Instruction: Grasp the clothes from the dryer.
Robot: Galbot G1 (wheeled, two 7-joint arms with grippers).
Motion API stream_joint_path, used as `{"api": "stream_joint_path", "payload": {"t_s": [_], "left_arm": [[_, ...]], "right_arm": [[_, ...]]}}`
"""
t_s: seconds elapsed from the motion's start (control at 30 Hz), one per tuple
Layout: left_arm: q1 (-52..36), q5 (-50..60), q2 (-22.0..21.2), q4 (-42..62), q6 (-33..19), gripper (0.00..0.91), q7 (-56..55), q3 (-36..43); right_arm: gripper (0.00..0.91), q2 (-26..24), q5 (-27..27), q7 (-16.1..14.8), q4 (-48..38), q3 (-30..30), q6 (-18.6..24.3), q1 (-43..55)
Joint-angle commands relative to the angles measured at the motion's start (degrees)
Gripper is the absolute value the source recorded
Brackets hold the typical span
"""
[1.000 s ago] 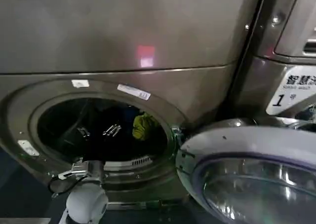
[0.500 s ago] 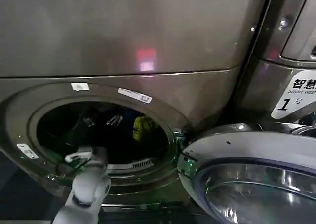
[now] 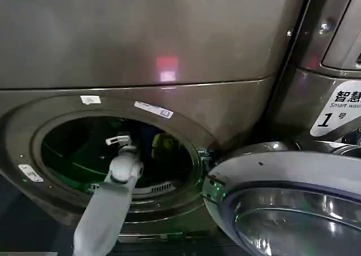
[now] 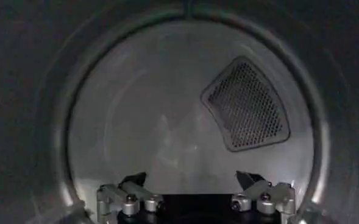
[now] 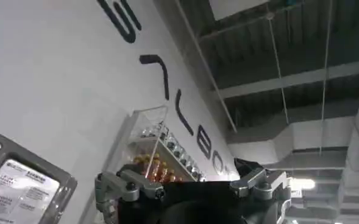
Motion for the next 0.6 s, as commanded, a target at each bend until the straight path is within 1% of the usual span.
{"api": "stream_joint_path", "payload": {"t_s": [0.03, 0.17, 0.3, 0.4, 0.43, 0.5, 0.6], "left_arm": [[-9.9, 0.9, -2.4, 15.8, -1.0, 0.907, 3.2, 0.2], [-13.9, 1.1, -3.4, 20.4, -1.2, 0.907, 4.9, 0.2], [-17.0, 3.4, -5.2, 26.3, -1.9, 0.907, 7.0, -2.3], [-18.5, 3.8, -5.5, 29.4, -1.7, 0.907, 9.5, -2.6], [-18.7, 4.3, -5.2, 29.3, -0.2, 0.907, 12.9, -2.6], [-19.3, 5.6, -4.2, 29.7, 0.7, 0.907, 19.8, -1.1], [-21.2, 8.5, -2.2, 32.1, 0.9, 0.907, 31.3, 3.5]], "right_arm": [[0.907, -0.1, 0.0, -0.1, -0.2, 0.0, 0.0, 0.2], [0.907, -0.2, 0.0, -0.2, -0.5, 0.0, 0.1, 0.4], [0.907, -0.2, 0.0, -0.3, -0.8, -0.1, 0.2, 0.7], [0.907, -0.1, -0.1, -0.4, -0.9, -0.3, 0.2, 1.0], [0.907, -0.1, -0.1, -0.4, -0.9, -0.3, 0.2, 1.0], [0.907, -0.2, -0.1, -0.4, -0.9, -0.4, 0.2, 1.2], [0.907, -0.2, -0.2, -0.5, -1.1, -0.7, 0.2, 1.3]]}}
